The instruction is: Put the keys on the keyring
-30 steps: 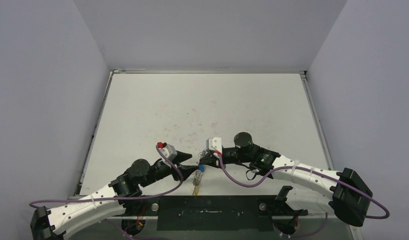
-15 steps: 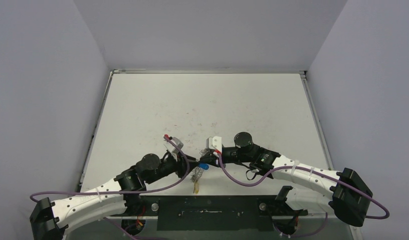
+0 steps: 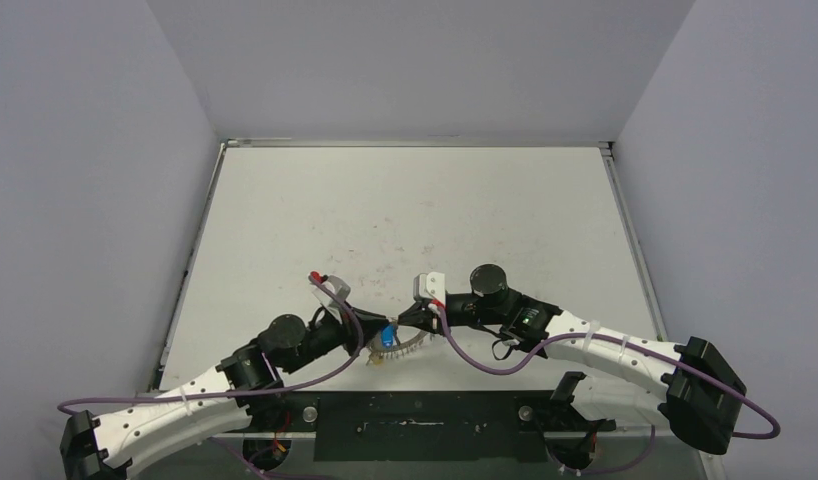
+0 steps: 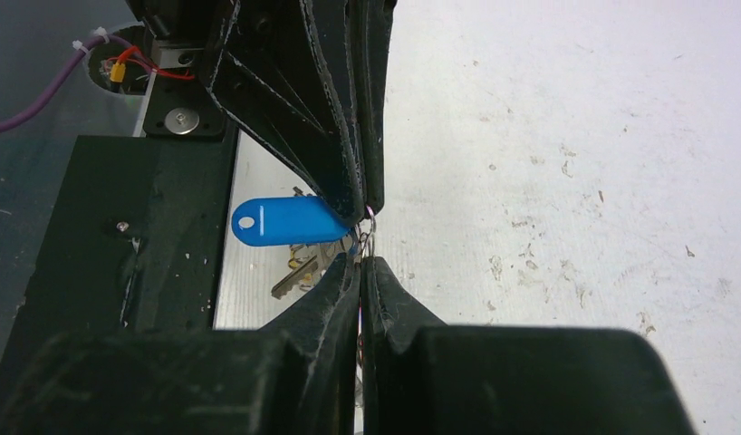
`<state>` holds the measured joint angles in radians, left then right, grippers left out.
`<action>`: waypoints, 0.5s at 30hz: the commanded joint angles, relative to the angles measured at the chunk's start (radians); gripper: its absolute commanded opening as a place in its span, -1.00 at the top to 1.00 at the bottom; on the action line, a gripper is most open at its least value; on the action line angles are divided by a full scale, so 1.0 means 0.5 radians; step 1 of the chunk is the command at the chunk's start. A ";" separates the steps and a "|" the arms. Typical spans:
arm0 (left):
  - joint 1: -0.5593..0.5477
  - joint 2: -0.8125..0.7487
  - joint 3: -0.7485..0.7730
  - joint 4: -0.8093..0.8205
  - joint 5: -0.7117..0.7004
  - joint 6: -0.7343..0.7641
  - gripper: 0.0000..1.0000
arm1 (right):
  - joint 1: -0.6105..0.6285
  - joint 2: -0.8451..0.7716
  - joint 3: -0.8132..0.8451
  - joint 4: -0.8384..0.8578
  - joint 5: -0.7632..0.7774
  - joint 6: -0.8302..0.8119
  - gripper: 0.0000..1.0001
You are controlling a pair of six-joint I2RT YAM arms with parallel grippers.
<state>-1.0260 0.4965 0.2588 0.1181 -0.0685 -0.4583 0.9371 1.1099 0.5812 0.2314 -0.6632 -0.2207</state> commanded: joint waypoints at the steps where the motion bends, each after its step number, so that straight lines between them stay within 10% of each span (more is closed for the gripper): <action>1: 0.006 -0.054 0.043 -0.034 -0.082 -0.009 1.00 | 0.006 -0.061 -0.002 0.194 -0.093 0.020 1.00; 15: 0.009 0.211 0.231 -0.178 -0.161 0.023 1.00 | 0.002 -0.019 -0.058 0.427 -0.151 0.090 1.00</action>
<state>-1.0264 0.5648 0.3138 0.0475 -0.1024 -0.4652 0.9367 1.1103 0.5488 0.3008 -0.6746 -0.1955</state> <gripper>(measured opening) 0.007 0.031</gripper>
